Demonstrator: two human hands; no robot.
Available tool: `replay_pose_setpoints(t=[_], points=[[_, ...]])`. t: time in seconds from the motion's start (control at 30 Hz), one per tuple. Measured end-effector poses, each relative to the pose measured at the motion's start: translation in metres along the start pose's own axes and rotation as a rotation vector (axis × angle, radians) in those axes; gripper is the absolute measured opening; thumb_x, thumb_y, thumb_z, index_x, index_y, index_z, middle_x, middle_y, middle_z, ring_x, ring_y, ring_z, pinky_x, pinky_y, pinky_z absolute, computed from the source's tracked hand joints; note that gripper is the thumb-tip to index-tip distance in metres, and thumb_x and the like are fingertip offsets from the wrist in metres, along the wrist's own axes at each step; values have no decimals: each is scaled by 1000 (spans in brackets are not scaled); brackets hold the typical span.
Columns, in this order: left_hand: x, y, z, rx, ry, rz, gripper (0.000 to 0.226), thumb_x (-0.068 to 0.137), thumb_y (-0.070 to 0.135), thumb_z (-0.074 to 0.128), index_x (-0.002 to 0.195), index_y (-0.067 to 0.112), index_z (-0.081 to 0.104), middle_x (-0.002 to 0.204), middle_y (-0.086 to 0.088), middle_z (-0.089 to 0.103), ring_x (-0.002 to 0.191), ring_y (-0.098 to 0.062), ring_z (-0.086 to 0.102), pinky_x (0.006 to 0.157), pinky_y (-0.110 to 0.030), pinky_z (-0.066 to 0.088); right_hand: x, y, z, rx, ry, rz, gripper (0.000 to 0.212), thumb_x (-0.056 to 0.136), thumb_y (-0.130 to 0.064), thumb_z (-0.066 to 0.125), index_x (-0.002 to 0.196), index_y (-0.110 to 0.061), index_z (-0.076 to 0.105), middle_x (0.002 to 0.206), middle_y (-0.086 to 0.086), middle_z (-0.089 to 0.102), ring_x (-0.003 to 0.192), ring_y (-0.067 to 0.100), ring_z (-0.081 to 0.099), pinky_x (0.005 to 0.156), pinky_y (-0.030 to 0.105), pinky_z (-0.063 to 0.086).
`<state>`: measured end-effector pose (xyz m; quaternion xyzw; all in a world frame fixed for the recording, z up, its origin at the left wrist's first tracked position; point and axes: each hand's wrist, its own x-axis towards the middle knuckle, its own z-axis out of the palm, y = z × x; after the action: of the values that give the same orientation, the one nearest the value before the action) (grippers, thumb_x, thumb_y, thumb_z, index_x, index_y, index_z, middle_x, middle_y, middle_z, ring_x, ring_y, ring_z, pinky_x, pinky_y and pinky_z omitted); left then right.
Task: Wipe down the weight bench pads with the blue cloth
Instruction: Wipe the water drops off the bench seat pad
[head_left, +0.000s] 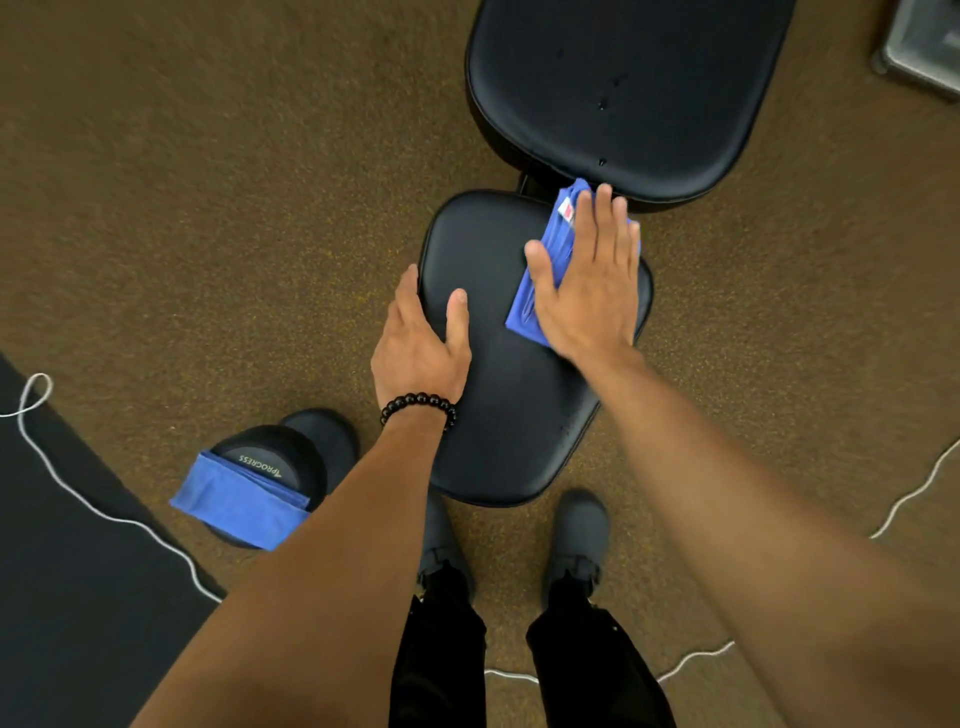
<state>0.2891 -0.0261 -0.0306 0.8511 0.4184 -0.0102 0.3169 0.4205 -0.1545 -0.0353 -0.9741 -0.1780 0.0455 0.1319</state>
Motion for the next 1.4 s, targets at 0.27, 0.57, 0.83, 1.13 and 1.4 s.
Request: replay_pose_setpoints(t=[0.27,0.57,0.83,1.13,1.4], points=[[1,3,-2,24,-21,-19,68,103,63,36,157,24,28,153,-3,48,130,-29,57,99,-46,47,-1,16,-2,-20,94,-6,66,105,-52,36,153,-6,39,150,11,46,143,26,38,125,44,19],[1,2,2,66,17,-10,65,102,63,33,155,24,30,146,-6,55,120,-35,62,95,-49,49,-138,12,5,401,86,374,72,107,-33,45,158,7,14,166,23,16,155,32,18,125,25,13],[0,2,5,107,45,-18,66,103,62,32,154,22,32,143,-9,57,117,-37,63,91,-50,50,-216,-66,25,548,152,678,76,102,-30,56,155,11,18,160,27,27,149,38,29,123,27,20],[-1,3,3,90,48,-18,64,102,62,33,153,24,33,140,-7,59,115,-36,64,90,-48,50,-139,-11,22,520,218,591,71,105,-36,46,154,10,24,157,27,35,145,37,37,119,33,29],[0,4,2,96,42,-13,64,103,62,32,154,24,31,143,-6,57,117,-34,63,90,-47,50,-2,44,-1,319,183,433,47,105,-35,37,128,1,55,124,20,63,113,40,60,91,40,43]])
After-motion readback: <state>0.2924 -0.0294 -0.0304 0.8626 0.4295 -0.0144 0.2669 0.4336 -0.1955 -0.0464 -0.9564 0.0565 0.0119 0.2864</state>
